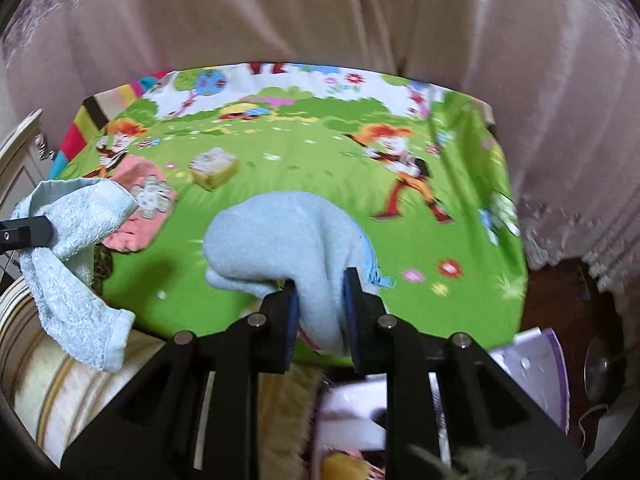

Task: Organize soft objects
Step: 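Grasp the light blue sock with the right tool while the left tool holds the towel, then carry the towel and blue sock over the white box and open both tools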

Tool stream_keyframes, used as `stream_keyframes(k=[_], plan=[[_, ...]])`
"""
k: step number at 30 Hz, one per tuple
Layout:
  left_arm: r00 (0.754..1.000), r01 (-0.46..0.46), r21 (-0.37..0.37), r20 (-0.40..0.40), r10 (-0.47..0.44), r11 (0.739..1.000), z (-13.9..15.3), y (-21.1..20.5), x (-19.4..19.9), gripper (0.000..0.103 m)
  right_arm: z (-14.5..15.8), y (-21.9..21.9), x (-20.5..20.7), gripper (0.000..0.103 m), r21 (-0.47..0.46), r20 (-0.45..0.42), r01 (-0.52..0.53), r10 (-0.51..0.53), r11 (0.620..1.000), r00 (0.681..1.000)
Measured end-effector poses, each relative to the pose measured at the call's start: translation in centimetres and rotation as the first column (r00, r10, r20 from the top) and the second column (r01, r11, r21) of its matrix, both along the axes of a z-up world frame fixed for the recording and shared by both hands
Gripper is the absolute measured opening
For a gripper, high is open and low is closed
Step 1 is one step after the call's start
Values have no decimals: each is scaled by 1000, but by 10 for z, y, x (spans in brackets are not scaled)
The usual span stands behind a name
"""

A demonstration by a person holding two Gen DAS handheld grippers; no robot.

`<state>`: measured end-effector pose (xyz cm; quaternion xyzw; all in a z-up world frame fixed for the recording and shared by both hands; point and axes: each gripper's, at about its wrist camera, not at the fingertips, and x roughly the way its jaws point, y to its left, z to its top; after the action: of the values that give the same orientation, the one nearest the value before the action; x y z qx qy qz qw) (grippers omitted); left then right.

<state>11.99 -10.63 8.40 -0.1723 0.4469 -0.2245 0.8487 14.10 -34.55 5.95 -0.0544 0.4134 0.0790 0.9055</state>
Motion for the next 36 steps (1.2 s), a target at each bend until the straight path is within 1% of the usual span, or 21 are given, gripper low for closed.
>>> stream_keyframes(k=[6, 11, 17, 21, 25, 27, 31, 33, 34, 35, 36], plan=[[997, 76, 4, -21, -76, 997, -6, -50, -4, 11, 1, -45, -23, 24, 15, -3, 85, -85, 996, 996], [986, 165, 14, -38, -165, 986, -13, -97, -12, 11, -2, -79, -44, 24, 17, -17, 158, -158, 987, 987], [962, 268, 15, -65, -266, 963, -24, -147, -27, 11, -10, -118, -70, 24, 16, -43, 252, -251, 968, 967], [946, 317, 20, -82, -315, 948, -30, -172, -36, 11, -15, -138, -84, 25, 19, -59, 297, -296, 955, 954], [932, 357, 34, -85, -353, 933, -35, -192, -43, 11, -20, -157, -95, 26, 12, -78, 341, -339, 940, 938], [925, 374, 38, -85, -370, 927, -36, -200, -46, 11, -23, -167, -101, 29, 18, -90, 367, -364, 930, 927], [909, 413, 37, -73, -410, 910, -34, -215, -52, 12, -27, -183, -108, 29, 22, -101, 409, -405, 912, 909], [896, 441, 26, -70, -438, 897, -34, -222, -55, 20, -28, -188, -110, 34, 24, -112, 424, -419, 905, 901], [888, 457, 19, -76, -454, 890, -35, -225, -56, 32, -29, -190, -110, 39, 23, -117, 429, -424, 903, 898], [883, 466, 17, -79, -463, 885, -36, -228, -57, 47, -30, -191, -110, 49, 22, -122, 434, -429, 900, 895], [880, 471, 16, -76, -468, 882, -36, -230, -58, 53, -31, -193, -110, 54, 19, -126, 443, -438, 896, 890]])
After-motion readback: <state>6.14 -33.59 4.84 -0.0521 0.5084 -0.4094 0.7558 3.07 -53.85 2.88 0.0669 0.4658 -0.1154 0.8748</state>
